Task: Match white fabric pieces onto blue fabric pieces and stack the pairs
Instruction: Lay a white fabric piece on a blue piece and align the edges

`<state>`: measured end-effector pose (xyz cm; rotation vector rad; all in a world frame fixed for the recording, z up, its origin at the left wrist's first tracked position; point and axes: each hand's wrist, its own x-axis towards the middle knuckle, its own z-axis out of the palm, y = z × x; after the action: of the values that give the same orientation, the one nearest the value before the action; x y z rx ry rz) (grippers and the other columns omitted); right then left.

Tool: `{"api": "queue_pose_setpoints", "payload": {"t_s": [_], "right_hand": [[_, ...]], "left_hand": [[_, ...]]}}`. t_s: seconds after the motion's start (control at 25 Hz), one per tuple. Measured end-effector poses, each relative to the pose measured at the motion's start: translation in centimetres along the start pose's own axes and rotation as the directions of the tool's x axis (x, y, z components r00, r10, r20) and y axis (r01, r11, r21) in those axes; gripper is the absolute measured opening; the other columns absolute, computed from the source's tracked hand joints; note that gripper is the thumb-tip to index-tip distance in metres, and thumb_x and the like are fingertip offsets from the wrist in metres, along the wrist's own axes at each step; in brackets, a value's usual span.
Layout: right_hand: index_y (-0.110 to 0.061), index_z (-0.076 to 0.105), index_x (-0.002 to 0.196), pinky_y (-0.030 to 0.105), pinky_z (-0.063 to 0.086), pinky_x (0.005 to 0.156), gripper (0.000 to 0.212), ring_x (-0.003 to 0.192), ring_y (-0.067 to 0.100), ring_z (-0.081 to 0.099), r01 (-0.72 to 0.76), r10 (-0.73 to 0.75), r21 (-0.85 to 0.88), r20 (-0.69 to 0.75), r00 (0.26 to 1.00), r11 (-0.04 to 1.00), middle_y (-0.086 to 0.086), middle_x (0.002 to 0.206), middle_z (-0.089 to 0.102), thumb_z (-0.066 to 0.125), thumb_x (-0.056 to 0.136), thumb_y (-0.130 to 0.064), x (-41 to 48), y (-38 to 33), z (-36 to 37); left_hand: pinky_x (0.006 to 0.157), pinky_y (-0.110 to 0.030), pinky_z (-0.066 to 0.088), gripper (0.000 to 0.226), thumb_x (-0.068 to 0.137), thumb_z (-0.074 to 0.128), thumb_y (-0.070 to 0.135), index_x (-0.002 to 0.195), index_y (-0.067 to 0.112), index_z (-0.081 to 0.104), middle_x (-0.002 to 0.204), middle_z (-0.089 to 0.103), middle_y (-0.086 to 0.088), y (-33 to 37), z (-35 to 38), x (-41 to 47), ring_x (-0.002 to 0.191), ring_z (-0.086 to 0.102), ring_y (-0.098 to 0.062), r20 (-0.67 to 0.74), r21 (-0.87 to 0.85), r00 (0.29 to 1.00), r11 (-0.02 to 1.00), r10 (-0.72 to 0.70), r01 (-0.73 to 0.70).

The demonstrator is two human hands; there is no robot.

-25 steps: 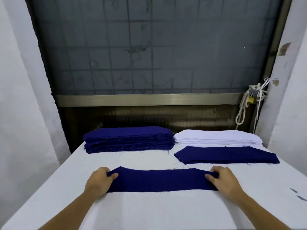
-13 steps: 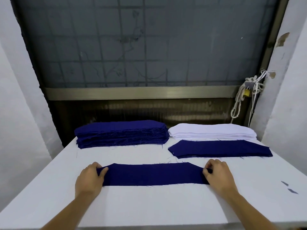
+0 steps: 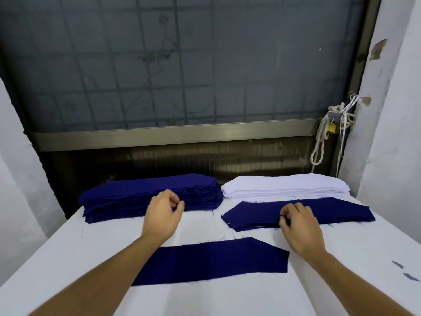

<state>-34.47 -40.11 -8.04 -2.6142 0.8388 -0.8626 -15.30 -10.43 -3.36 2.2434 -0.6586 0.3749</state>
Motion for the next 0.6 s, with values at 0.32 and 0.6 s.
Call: {"api": "queue_pose_setpoints", "payload": {"t_s": [0.32, 0.6], "right_hand": [[-0.028, 0.060, 0.109, 0.029, 0.047, 0.088, 0.012, 0.101, 0.010, 0.049, 0.026, -0.027, -0.052, -0.012, 1.000, 0.998, -0.009, 0.107, 0.061, 0.051, 0.101, -0.030, 9.8, 2.0, 2.0], [-0.029, 0.061, 0.105, 0.030, 0.045, 0.089, 0.014, 0.099, 0.010, 0.051, 0.049, -0.050, -0.094, -0.005, 0.999, 0.994, -0.010, 0.105, 0.062, 0.050, 0.102, -0.036, 15.5, 4.7, 6.4]], "left_hand": [[0.077, -0.036, 0.059, 0.015, 0.100, 0.060, 0.034, 0.093, 0.022, 0.066, 0.083, 0.068, 0.007, 8.3, 11.0, 9.8, 0.077, 0.065, -0.008, 0.230, -0.053, 0.972, 0.998, 0.046, -0.035], [0.082, -0.042, 0.059, 0.026, 0.097, 0.064, 0.037, 0.096, 0.012, 0.072, 0.105, 0.068, -0.004, 9.2, 19.3, 15.1, 0.093, 0.066, -0.022, 0.316, 0.172, 0.949, 0.984, -0.018, -0.038]]}}
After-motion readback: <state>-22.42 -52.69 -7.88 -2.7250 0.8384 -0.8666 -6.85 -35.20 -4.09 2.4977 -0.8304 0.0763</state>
